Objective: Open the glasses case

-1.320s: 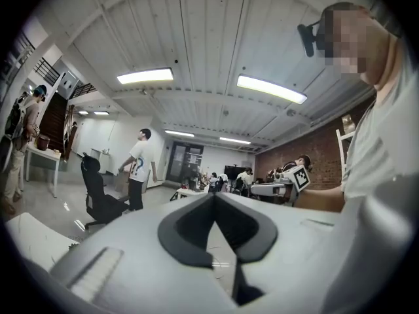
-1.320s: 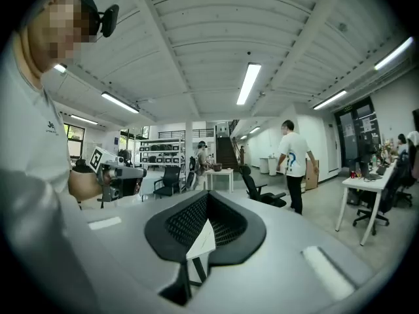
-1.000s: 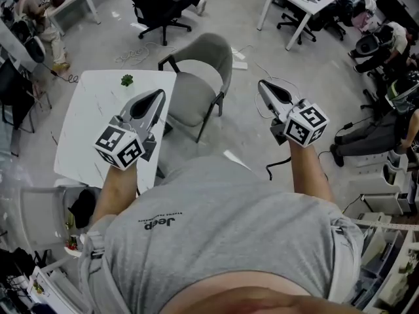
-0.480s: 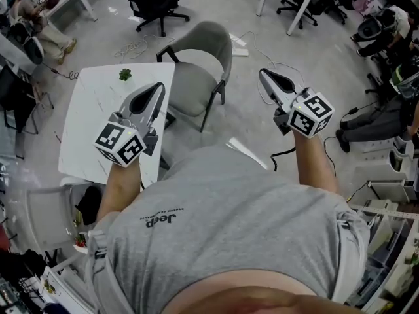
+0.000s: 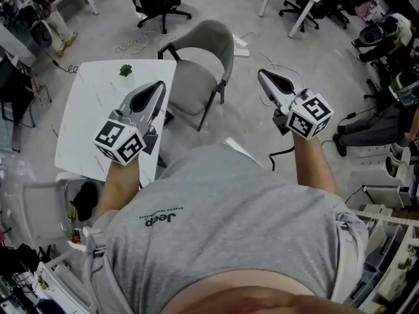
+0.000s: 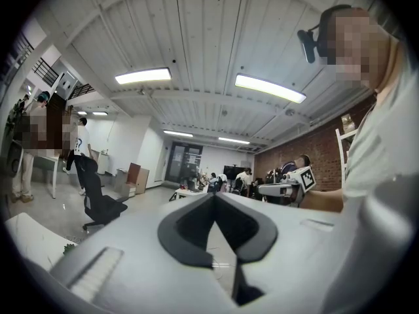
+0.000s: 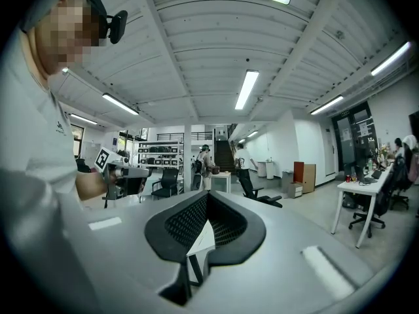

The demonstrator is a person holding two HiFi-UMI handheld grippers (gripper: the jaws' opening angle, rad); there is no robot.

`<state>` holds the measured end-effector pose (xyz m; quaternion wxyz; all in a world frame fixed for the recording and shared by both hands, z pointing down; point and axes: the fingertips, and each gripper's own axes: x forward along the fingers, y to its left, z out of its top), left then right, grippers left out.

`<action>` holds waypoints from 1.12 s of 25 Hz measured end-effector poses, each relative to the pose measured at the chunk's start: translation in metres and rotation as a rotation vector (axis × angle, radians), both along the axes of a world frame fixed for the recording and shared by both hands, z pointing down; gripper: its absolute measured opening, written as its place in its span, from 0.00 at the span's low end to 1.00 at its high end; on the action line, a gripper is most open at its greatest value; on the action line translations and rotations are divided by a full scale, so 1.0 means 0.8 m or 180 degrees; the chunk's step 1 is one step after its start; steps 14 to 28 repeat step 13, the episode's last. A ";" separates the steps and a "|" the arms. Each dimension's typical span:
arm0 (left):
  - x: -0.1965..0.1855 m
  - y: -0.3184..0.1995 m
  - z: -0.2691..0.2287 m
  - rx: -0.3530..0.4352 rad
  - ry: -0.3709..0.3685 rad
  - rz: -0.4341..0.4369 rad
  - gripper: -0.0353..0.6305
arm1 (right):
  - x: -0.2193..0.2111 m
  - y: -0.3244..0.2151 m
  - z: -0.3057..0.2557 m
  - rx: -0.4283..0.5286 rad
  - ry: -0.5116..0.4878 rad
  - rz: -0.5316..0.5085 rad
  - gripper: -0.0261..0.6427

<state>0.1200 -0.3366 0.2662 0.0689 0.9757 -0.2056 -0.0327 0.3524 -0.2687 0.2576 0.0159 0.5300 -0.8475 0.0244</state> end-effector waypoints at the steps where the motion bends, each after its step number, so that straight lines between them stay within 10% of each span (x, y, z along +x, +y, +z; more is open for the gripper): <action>1: 0.000 0.000 0.000 0.0001 -0.0002 -0.0002 0.12 | 0.000 0.000 0.000 -0.0001 -0.0001 -0.0005 0.04; 28: -0.001 -0.003 0.002 -0.0005 -0.0002 0.0010 0.12 | -0.004 -0.006 0.001 -0.0011 0.0027 -0.0034 0.04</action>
